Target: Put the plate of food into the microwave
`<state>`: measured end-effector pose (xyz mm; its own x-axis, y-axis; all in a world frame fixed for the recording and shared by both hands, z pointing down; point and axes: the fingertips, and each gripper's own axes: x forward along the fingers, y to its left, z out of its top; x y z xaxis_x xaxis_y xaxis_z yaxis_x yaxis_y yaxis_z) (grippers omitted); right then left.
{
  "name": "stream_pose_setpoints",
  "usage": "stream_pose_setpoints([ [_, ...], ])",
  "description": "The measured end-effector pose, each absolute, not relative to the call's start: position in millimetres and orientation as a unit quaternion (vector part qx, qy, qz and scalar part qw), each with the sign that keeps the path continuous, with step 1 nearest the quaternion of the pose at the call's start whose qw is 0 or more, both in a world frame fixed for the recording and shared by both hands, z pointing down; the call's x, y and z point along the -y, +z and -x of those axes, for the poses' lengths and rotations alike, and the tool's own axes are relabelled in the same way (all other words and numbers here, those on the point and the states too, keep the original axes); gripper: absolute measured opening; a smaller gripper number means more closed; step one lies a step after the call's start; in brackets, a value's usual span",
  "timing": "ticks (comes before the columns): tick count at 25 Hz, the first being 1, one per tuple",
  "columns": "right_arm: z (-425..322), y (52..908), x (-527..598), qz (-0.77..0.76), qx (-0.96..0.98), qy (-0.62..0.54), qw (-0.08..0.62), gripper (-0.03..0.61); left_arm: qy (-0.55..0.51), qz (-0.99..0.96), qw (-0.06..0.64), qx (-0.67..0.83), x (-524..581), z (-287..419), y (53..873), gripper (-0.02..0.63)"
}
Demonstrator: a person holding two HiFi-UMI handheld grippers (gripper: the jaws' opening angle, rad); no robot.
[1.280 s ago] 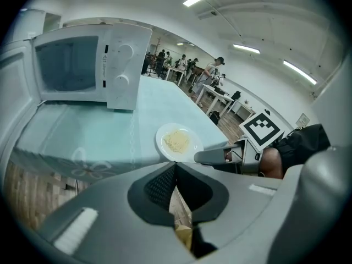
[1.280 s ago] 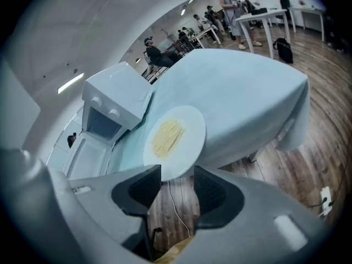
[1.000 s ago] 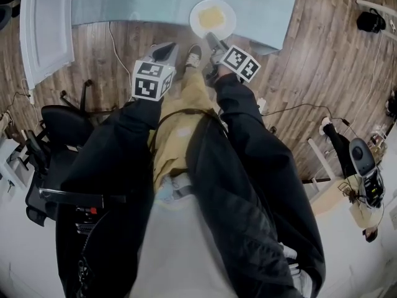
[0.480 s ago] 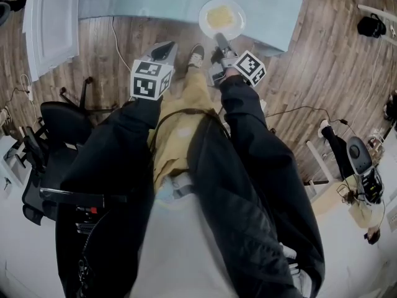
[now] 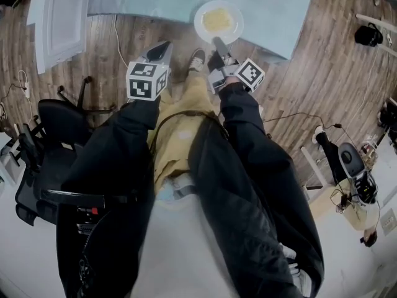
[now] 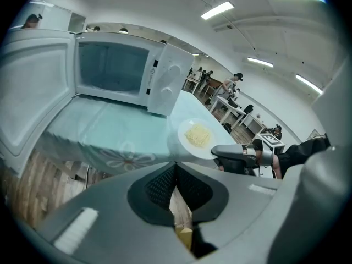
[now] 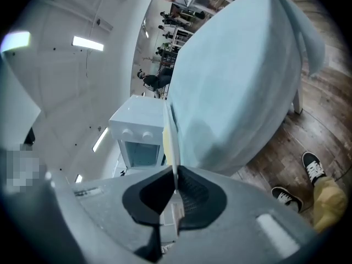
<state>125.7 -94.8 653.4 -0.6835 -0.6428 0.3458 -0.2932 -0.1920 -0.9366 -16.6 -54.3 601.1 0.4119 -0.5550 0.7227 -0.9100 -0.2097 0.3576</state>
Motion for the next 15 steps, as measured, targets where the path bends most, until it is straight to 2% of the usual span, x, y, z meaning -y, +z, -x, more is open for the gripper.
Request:
stream_pose_setpoints([
  [15, 13, 618, 114, 0.29, -0.665, -0.684, 0.069, 0.009, 0.161, -0.714, 0.39, 0.559, 88, 105, 573, 0.003],
])
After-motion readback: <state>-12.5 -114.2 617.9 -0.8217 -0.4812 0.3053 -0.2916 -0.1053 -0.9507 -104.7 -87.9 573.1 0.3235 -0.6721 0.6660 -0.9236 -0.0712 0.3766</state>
